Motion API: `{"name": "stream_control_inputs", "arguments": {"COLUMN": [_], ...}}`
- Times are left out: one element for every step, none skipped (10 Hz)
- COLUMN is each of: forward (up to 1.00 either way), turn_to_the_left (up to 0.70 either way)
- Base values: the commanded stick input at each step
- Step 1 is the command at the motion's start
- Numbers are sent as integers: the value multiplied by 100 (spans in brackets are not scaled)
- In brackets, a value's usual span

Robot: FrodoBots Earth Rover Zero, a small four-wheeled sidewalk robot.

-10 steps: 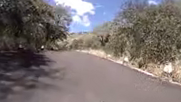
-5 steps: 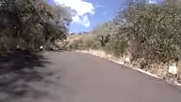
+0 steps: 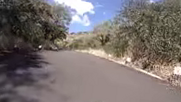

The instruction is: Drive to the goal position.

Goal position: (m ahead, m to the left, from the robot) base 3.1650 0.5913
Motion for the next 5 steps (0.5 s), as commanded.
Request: {"name": "stream_control_inputs", "arguments": {"forward": [50,50,50,50,50], "turn_to_the_left": [37,12,0,0,0]}}
